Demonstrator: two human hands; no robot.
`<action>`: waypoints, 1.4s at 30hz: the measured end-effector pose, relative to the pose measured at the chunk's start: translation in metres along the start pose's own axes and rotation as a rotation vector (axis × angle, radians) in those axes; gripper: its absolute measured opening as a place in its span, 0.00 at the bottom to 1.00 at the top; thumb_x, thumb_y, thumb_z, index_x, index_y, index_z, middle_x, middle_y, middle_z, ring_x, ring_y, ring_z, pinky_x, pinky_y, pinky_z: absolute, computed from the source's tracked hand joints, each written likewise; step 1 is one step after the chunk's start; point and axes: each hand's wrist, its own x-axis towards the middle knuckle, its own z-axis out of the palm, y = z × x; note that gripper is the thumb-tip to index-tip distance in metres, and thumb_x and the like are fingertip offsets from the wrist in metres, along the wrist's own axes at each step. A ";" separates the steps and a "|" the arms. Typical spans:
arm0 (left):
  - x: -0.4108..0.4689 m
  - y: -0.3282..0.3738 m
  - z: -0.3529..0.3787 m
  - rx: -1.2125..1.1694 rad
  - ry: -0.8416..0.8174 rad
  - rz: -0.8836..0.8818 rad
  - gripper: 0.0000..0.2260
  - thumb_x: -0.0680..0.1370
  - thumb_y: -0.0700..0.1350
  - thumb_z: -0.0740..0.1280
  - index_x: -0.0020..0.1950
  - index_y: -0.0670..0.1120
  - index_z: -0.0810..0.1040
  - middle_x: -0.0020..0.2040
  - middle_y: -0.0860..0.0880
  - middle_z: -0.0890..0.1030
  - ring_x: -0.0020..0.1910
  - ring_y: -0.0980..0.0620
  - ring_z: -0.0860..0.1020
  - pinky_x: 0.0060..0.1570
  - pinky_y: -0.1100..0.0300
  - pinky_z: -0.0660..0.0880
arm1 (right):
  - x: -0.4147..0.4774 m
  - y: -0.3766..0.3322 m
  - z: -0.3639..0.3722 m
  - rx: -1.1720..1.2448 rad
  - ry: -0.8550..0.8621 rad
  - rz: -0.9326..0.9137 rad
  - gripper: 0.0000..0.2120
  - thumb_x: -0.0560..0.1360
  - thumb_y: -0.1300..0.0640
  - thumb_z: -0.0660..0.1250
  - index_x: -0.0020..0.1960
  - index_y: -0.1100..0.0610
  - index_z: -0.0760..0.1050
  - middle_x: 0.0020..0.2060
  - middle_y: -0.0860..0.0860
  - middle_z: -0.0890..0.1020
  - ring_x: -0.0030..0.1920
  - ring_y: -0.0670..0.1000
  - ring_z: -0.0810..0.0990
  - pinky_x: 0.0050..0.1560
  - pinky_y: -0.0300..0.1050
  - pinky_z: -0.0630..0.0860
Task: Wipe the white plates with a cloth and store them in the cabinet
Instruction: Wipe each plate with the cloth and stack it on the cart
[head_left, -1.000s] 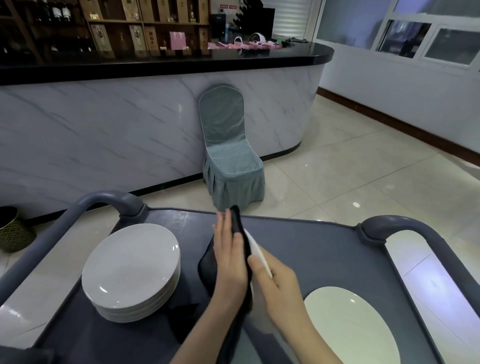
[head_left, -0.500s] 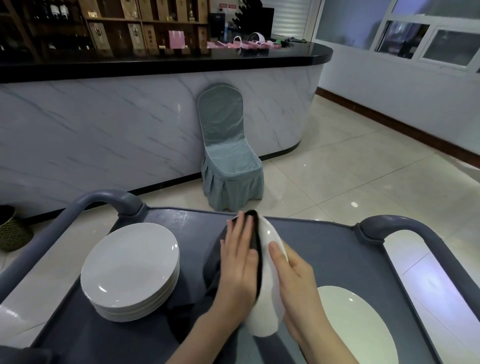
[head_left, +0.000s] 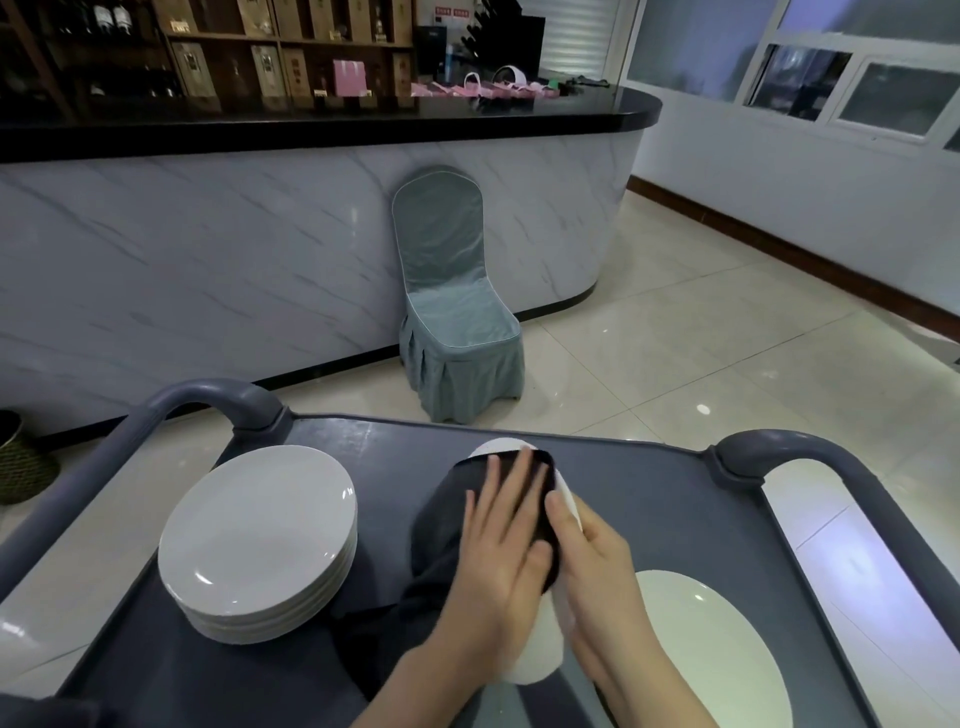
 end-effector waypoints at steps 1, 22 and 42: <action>0.000 0.001 0.001 0.015 -0.037 0.021 0.25 0.82 0.49 0.48 0.79 0.56 0.50 0.80 0.60 0.48 0.79 0.54 0.44 0.76 0.42 0.43 | 0.001 0.000 0.000 0.022 -0.006 0.013 0.13 0.82 0.55 0.61 0.57 0.47 0.83 0.52 0.47 0.86 0.55 0.45 0.84 0.48 0.32 0.78; 0.020 -0.028 -0.018 0.008 -0.184 -0.033 0.25 0.83 0.46 0.49 0.77 0.62 0.46 0.78 0.67 0.44 0.77 0.63 0.40 0.76 0.56 0.37 | -0.001 -0.002 -0.046 0.016 -0.078 0.201 0.14 0.77 0.49 0.65 0.58 0.53 0.83 0.56 0.55 0.85 0.59 0.56 0.83 0.62 0.54 0.75; -0.017 -0.035 -0.018 -0.226 0.014 -0.175 0.27 0.82 0.45 0.52 0.78 0.60 0.48 0.79 0.66 0.48 0.78 0.60 0.44 0.78 0.52 0.44 | 0.041 -0.019 -0.059 0.311 0.076 0.142 0.20 0.77 0.45 0.66 0.62 0.56 0.81 0.59 0.57 0.83 0.58 0.57 0.83 0.55 0.56 0.78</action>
